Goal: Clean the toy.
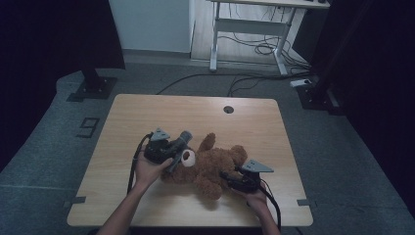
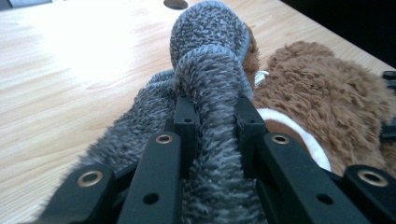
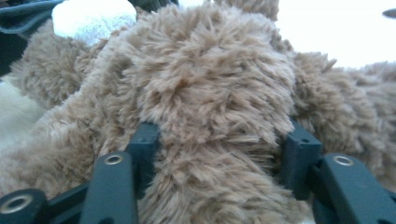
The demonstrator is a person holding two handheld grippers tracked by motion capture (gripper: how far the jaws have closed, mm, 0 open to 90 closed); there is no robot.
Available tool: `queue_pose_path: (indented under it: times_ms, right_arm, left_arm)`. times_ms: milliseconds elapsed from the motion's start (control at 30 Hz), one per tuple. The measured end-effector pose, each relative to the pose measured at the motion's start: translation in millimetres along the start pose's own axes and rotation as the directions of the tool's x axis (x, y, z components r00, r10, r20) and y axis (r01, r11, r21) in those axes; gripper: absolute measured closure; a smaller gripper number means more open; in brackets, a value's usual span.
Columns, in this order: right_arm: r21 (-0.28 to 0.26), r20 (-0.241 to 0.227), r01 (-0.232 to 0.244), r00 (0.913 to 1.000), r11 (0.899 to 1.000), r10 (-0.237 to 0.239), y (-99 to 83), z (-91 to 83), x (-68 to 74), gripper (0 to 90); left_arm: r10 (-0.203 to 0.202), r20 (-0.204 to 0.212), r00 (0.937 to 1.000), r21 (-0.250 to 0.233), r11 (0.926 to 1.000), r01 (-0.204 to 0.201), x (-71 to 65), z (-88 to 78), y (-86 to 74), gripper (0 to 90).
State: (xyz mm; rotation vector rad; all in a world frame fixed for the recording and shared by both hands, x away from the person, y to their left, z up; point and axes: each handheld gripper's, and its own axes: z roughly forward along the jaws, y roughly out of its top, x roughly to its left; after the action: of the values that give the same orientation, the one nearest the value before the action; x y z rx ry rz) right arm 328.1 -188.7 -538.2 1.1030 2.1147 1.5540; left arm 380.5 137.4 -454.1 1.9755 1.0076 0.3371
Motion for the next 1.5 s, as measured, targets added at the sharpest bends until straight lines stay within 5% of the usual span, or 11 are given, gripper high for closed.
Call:
queue_pose_path:
  times_ms: [133,400,667,800,900,1100,1233,1333,1367,1500]
  right_arm:
    - [-0.012,0.081,0.072,0.9942,0.997,-0.071,6.7,5.9,6.5,52.4]
    - [-0.047,0.2,0.18,0.9653,0.982,-0.168,17.3,32.1,6.9,55.3]
    - [-0.027,0.112,0.185,0.977,0.982,-0.181,6.3,12.4,9.9,33.4]
    - [0.033,0.064,0.097,0.993,0.995,-0.099,7.0,3.6,6.9,16.2]
    - [0.059,0.044,0.075,0.996,0.995,-0.078,9.6,-2.4,1.3,13.2]
    - [0.025,-0.003,0.027,0.9996,0.999,-0.027,28.9,-11.0,-7.4,13.1]
    - [0.05,-0.006,-0.025,0.9997,0.998,0.025,31.7,4.5,-8.3,10.0]
    - [0.073,-0.024,-0.071,0.9971,0.995,0.073,27.4,12.1,-7.8,15.4]
    - [0.083,-0.034,-0.073,0.9965,0.994,0.076,26.7,12.1,-7.2,24.6]
    - [0.092,-0.027,-0.004,0.9996,0.996,0.007,22.2,9.4,2.6,48.6]
  left_arm:
    - [-0.017,-0.006,0.9998,-0.004,0.9999,0.017,6.9,1.4,2.9,75.4]
    - [-0.036,-0.036,0.9987,-0.005,0.9993,0.036,18.8,7.4,10.8,75.5]
    - [0.014,-0.016,0.9998,-0.032,0.9994,-0.014,2.1,-1.1,-10.9,76.5]
    - [0.023,0.005,0.9997,-0.05,0.9985,-0.023,-2.8,-10.5,-25.4,76.8]
    - [0.003,0.036,0.9993,-0.073,0.9973,0.0,-1.2,-14.4,-35.6,77.0]
    - [0.01,0.039,0.9992,-0.102,0.9948,-0.006,-5.6,-19.6,-46.6,76.9]
    - [0.015,0.029,0.9995,-0.113,0.9935,-0.012,-7.4,-21.0,-50.6,76.9]
    - [0.01,0.033,0.9994,-0.12,0.9928,-0.006,-6.8,-22.0,-53.1,76.9]
    - [0.012,0.033,0.9994,-0.12,0.9927,-0.008,-6.9,-22.2,-53.7,76.8]
    - [0.006,0.028,0.9996,-0.108,0.9941,-0.003,-9.8,-26.6,-43.4,76.7]
